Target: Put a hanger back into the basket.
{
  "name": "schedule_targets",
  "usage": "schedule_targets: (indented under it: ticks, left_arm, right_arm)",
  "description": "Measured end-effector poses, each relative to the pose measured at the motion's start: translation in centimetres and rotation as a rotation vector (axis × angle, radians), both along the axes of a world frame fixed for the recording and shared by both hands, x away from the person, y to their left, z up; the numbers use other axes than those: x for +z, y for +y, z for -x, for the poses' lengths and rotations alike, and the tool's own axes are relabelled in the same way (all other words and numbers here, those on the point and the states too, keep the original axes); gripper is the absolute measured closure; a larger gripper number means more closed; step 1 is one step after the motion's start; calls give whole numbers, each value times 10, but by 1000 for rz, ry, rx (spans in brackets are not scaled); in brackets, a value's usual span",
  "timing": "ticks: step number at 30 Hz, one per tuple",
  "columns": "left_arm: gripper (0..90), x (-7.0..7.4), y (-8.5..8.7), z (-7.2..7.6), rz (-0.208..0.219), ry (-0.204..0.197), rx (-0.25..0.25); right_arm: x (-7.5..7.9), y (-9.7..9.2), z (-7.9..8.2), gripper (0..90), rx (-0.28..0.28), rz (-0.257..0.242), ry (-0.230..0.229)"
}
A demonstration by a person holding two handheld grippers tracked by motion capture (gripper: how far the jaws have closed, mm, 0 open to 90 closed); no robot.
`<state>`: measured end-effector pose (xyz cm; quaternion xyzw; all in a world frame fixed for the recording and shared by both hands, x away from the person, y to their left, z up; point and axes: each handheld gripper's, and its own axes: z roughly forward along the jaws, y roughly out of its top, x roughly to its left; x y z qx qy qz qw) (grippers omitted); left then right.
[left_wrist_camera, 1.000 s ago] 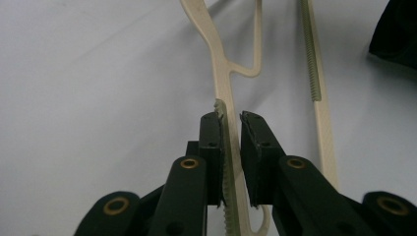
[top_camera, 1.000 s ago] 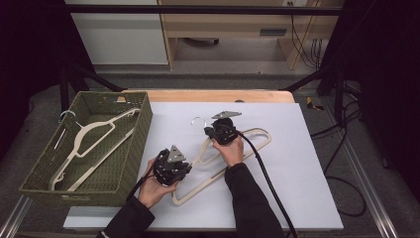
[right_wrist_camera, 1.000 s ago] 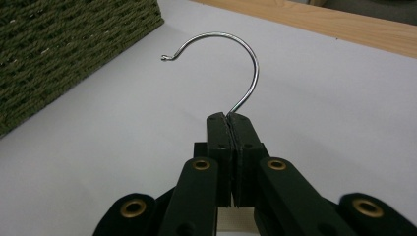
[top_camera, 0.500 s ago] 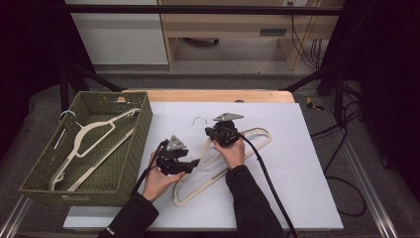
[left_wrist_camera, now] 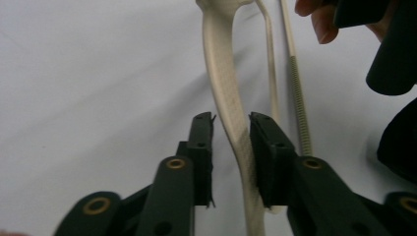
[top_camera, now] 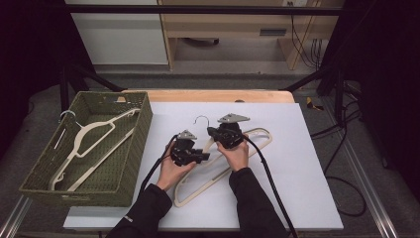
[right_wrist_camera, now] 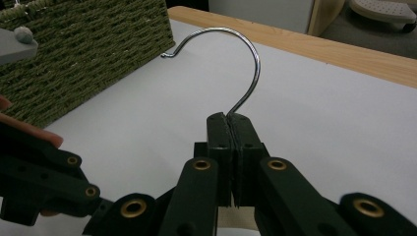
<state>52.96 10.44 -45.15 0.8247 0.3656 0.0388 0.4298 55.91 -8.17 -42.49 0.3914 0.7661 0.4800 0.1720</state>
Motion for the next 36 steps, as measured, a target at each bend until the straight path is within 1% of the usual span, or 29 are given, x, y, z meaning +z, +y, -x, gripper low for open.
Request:
schedule_targets:
  ticks: [1, 4, 5, 7, 8, 9, 10, 11, 12, 13, 14, 15, 16, 17, 18, 19, 20, 21, 22, 23, 24, 25, 27, 29, 31, 33, 34, 35, 36]
  left_arm:
    - [772, 1, -1, 1, 3, 2, -5]
    - [777, 5, -2, 5, -2, -2, -7]
    - [783, 6, -2, 6, 9, -1, -5]
    - [797, 9, -3, 9, 22, -3, -3]
    - [802, 11, -4, 12, 27, -6, -5]
    - [814, 14, -4, 15, 42, -4, -14]
    - [820, 14, -4, 15, 42, -4, -14]
    - [820, 16, -5, 17, 48, -6, -16]
    - [835, 18, -5, 20, 54, -9, -21]
    - [835, 21, -6, 22, 62, -10, -30]
    - [854, 22, -6, 24, 74, -10, -36]
    - [861, 27, -6, 29, 81, -19, -48]
    - [865, 27, -6, 29, 81, -19, -48]
    - [865, 29, -6, 31, 78, -31, -50]
    - [866, 32, -6, 35, 61, -53, -48]
    - [866, 35, -5, 38, 46, -71, -50]
    - [866, 35, -5, 38, 46, -71, -50]
    - [866, 37, -4, 39, 48, -72, -51]
    - [867, 39, -3, 41, 53, -72, -52]
    - [867, 45, 0, 44, 59, -92, -55]
    - [867, 45, 0, 44, 59, -92, -55]
    - [867, 48, 2, 46, 60, -103, -56]
    - [867, 56, 7, 50, 70, -120, -54]
    - [867, 65, 13, 53, 73, -141, -55]
    - [867, 73, 18, 56, 72, -157, -54]
    - [867, 81, 24, 59, 65, -171, -56]
    - [867, 85, 27, 60, 62, -177, -56]
    - [867, 88, 29, 61, 64, -181, -56]
    - [867, 92, 32, 62, 60, -186, -58]
  right_arm:
    - [1, -1, 0, 892, 5, 3, -10]
    - [4, -2, 3, 890, 0, -5, -7]
    - [5, -3, 5, 886, 3, -5, -8]
    - [9, -7, 10, 876, 0, -23, -15]
    - [10, -10, 13, 850, 3, -21, -23]
    - [14, -15, 21, 814, -1, -21, -39]
    - [14, -15, 21, 814, -1, -21, -39]
    - [16, -20, 26, 786, 4, -27, -47]
    - [21, -30, 37, 733, 12, -47, -65]
    - [21, -30, 37, 733, 12, -47, -65]
    - [26, -41, 49, 673, 14, -56, -89]
    - [28, -47, 55, 647, 7, -61, -103]
    - [30, -53, 61, 616, 6, -68, -109]
    - [30, -53, 61, 616, 6, -68, -109]
    - [32, -59, 67, 580, 6, -77, -116]
    - [34, -69, 77, 490, -5, -98, -125]
    - [35, -75, 81, 445, -8, -105, -122]
    - [35, -75, 81, 445, -8, -105, -122]
    - [35, -85, 88, 361, -18, -115, -131]
    - [34, -88, 91, 315, -31, -114, -135]
    - [34, -92, 94, 281, -38, -109, -142]
    - [34, -92, 94, 281, -38, -109, -142]
    - [32, -99, 99, 213, -47, -108, -147]
    - [31, -105, 104, 158, -49, -117, -137]
    - [30, -111, 107, 105, -56, -124, -144]
    - [29, -119, 112, 63, -62, -132, -139]
    - [28, -121, 114, 47, -57, -118, -141]
    - [28, -121, 114, 47, -57, -118, -141]
    - [27, -124, 117, 43, -56, -99, -145]
